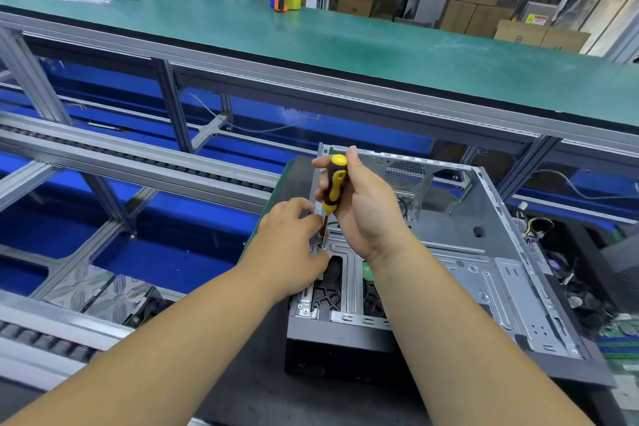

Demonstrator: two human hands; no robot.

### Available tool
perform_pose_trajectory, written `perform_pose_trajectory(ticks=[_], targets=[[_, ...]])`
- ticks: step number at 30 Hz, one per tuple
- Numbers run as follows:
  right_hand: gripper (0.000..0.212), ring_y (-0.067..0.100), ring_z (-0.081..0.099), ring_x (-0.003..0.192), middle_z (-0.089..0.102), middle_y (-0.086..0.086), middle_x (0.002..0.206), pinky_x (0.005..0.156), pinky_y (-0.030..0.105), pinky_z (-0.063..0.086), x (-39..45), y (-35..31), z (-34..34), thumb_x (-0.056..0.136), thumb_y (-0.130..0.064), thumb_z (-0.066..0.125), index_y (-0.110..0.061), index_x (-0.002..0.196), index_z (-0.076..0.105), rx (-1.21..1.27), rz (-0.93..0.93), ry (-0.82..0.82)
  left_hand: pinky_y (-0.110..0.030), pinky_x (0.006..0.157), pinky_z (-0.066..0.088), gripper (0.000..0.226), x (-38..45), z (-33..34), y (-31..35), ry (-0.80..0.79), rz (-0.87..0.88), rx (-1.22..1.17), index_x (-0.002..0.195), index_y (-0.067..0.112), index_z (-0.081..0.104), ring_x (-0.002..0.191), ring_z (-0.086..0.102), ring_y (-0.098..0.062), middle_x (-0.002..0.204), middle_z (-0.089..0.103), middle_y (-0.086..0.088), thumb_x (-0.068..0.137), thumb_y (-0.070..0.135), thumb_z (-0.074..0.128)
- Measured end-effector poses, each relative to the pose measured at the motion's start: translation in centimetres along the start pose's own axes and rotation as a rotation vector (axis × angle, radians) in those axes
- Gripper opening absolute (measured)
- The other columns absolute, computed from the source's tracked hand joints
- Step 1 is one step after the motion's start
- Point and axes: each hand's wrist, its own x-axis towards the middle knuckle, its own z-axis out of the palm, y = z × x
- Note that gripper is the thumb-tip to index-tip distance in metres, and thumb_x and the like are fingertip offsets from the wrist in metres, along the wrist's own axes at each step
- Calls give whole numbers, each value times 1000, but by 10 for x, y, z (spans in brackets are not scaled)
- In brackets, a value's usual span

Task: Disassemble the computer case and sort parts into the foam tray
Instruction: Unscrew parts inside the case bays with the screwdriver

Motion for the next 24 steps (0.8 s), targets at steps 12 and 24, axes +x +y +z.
perform_pose_trajectory(ticks=[12, 24], targets=[[34, 14, 40, 57, 42, -2, 63, 57, 22, 38, 0, 3, 1, 92, -48, 51, -17, 81, 44, -16, -31, -1, -36, 104, 32, 34, -1, -1, 1, 15, 1, -8, 105, 24, 63, 124, 37, -19, 135, 42, 7, 81, 47, 66], [36, 11, 54, 66, 61, -1, 74, 70, 26, 49, 1, 1, 0, 99, -39, 50, -13, 82, 67, 51, -27, 22, -39, 106, 31, 40, 0, -2, 3, 14, 2, 49, 112, 24, 62, 127, 35, -20, 137, 41, 6, 80, 48, 65]])
